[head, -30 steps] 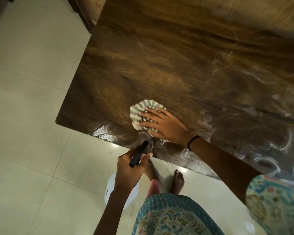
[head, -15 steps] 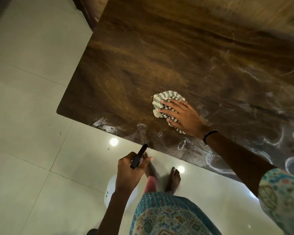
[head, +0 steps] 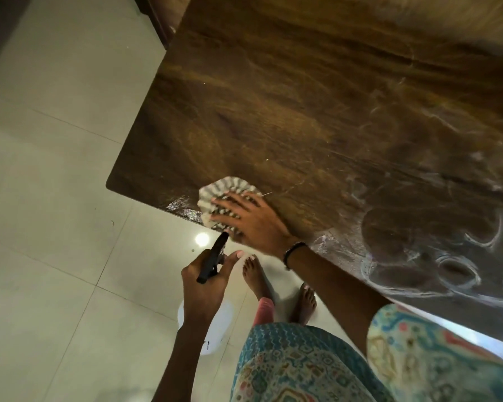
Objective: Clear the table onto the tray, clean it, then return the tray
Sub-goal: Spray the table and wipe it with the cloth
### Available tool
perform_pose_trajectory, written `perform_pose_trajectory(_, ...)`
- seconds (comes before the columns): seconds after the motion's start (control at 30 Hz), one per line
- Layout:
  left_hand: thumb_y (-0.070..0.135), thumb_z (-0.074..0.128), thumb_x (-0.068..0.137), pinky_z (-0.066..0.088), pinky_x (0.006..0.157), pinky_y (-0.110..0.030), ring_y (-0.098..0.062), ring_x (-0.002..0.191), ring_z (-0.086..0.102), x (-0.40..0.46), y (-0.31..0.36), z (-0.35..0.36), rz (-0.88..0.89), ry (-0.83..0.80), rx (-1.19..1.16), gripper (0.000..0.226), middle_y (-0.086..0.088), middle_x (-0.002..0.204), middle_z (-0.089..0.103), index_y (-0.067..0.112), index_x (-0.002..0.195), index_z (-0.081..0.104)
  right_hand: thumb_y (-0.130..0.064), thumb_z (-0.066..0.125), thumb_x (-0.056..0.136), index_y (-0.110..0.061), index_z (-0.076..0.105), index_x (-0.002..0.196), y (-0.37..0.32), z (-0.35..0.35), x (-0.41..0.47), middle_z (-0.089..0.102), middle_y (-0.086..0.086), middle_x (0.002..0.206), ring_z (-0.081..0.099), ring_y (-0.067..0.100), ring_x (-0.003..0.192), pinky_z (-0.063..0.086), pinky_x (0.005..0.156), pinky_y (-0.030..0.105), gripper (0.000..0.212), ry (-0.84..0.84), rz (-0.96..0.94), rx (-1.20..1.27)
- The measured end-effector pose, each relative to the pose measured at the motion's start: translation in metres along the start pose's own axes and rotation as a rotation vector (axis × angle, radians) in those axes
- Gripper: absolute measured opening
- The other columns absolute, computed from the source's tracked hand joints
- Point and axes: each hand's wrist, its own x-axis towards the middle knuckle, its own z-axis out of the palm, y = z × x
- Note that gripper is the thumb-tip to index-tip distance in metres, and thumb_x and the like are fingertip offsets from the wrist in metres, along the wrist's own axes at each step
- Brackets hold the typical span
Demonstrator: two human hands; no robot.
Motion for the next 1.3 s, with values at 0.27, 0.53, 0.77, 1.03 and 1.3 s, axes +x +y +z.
perform_pose_trajectory(0.27, 0.041, 0.075, 0.067, 0.039, 0.054, -0.011, -0.011, 0.052, 0.046, -0.005, 0.007, -0.003, 0.004, -0.018, 0.008, 0.030, 0.000, 0.058, 0.059, 0.013, 0.069, 0.063, -0.040, 0.037, 0.099, -0.031, 0.038, 0.144, 0.030, 0.008, -0.068, 0.034, -0.002, 0.154, 0.031, 0.022, 0.143, 0.030, 0.115, 0.043, 0.046, -0.039, -0.092, -0.041)
perform_pose_trajectory(0.53, 0.024, 0.079, 0.074, 0.041, 0.055, -0.012, -0.006, 0.051, 0.050, -0.014, 0.002, 0.014, -0.010, -0.075, 0.042, 0.018, 0.009, 0.054, 0.056, 0.016, 0.068, 0.064, -0.040, 0.034, 0.101, -0.033, 0.036, 0.145, 0.057, -0.013, -0.025, 0.028, -0.003, 0.157, 0.022, 0.020, 0.146, 0.021, 0.118, 0.044, 0.045, 0.050, 0.294, 0.011)
perform_pose_trajectory(0.77, 0.028, 0.080, 0.070, 0.034, 0.050, -0.005, -0.005, 0.042, 0.044, -0.034, 0.006, 0.032, 0.034, -0.130, 0.056, 0.024, 0.018, 0.049, 0.054, 0.017, 0.064, 0.060, -0.044, 0.034, 0.100, -0.033, 0.024, 0.150, 0.030, 0.004, -0.067, 0.021, -0.002, 0.159, 0.018, 0.023, 0.147, 0.019, 0.120, 0.043, 0.052, -0.097, -0.137, -0.109)
perform_pose_trajectory(1.03, 0.035, 0.079, 0.072, 0.041, 0.058, -0.007, 0.002, 0.050, 0.054, -0.065, 0.004, 0.079, 0.013, -0.313, 0.040, 0.024, 0.010, 0.060, 0.064, 0.018, 0.069, 0.063, -0.040, 0.035, 0.102, -0.032, 0.029, 0.148, 0.123, -0.031, -0.094, 0.022, -0.002, 0.159, 0.018, 0.023, 0.147, 0.016, 0.119, 0.041, 0.048, -0.099, 0.024, -0.080)
perform_pose_trajectory(1.3, 0.047, 0.072, 0.076, 0.043, 0.063, -0.024, -0.011, 0.055, 0.055, -0.086, 0.002, 0.127, 0.047, -0.544, 0.197, 0.039, 0.010, 0.054, 0.051, 0.009, 0.077, 0.064, -0.042, 0.029, 0.103, -0.033, 0.022, 0.151, 0.131, -0.033, -0.096, 0.014, -0.002, 0.161, 0.011, 0.021, 0.149, 0.011, 0.119, 0.038, 0.049, -0.120, -0.001, -0.098)
